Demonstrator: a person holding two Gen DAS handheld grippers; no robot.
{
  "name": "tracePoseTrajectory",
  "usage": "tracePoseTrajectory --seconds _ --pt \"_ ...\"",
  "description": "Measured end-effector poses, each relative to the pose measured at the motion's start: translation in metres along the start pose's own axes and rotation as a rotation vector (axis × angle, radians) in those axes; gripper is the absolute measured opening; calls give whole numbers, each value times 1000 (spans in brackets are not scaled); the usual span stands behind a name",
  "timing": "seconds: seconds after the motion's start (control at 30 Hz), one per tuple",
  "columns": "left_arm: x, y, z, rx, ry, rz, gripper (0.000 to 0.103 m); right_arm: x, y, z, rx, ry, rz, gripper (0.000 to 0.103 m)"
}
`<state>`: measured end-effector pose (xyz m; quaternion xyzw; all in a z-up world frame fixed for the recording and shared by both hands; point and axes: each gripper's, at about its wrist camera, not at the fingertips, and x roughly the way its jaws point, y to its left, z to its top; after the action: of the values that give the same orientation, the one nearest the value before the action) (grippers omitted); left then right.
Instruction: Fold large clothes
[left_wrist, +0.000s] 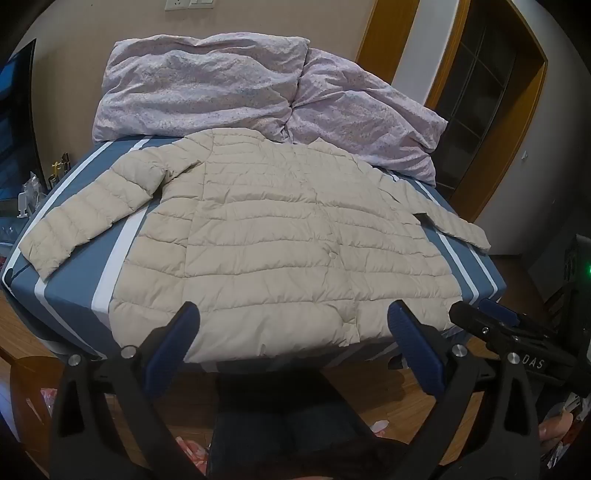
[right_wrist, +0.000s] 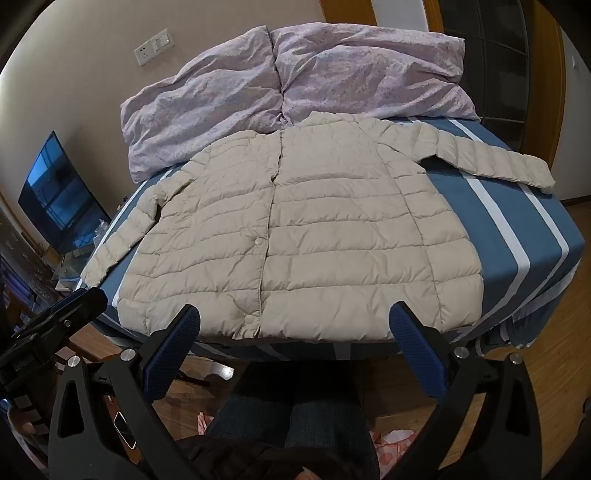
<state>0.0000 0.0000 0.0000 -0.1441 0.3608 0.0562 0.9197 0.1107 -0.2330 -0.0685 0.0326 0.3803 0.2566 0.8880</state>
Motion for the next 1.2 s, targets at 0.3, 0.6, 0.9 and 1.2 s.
tracePoseTrajectory --seconds 0.3,0.6,0.9,1.2 --pt "0 0 0 -2 2 -2 101 1 -1 0 1 2 0 102" --pt "0 0 0 1 1 1 101 1 -2 -1 1 1 0 102" --pt "0 0 0 2 1 2 101 1 -2 -2 3 0 0 102" --pt "0 0 0 2 2 2 101 1 -2 -2 2 1 1 102"
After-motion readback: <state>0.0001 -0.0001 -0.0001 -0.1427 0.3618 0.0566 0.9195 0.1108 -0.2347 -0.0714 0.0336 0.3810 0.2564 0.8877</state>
